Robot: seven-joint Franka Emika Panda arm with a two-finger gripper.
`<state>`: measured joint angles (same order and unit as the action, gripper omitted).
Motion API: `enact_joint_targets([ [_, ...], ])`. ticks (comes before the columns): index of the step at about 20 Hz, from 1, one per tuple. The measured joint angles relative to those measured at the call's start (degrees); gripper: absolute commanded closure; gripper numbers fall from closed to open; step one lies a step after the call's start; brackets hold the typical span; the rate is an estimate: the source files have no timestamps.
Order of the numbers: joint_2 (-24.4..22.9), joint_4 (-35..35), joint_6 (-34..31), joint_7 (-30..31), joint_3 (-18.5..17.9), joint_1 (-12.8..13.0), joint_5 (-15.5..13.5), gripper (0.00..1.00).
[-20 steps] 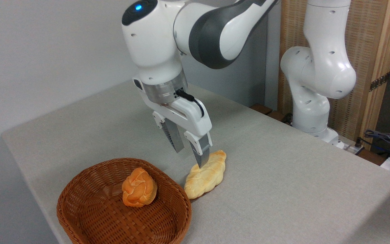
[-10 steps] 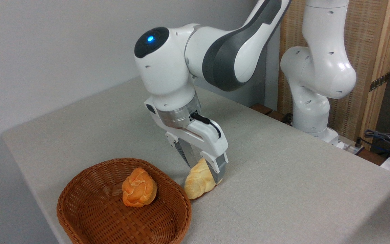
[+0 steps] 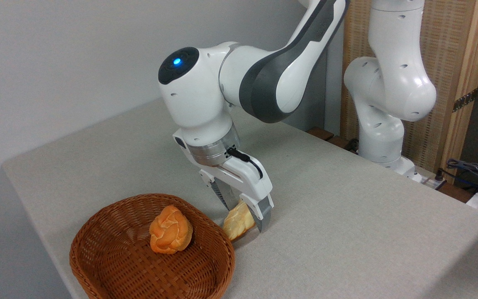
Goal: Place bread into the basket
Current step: 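Close the gripper on the end of the bread roll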
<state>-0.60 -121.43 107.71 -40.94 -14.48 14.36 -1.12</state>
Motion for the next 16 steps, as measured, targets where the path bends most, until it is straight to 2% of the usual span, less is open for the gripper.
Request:
enact_joint_targets([
  [3,0.36,0.0,0.08,0.0,0.0,0.02,0.0,0.5],
  [4,0.42,0.0,0.11,-0.08,0.0,0.02,0.0,0.58],
  [5,0.44,0.0,0.14,-0.39,0.0,0.02,0.0,0.61],
  [16,0.46,0.04,0.16,-0.71,0.13,0.14,0.0,0.61],
])
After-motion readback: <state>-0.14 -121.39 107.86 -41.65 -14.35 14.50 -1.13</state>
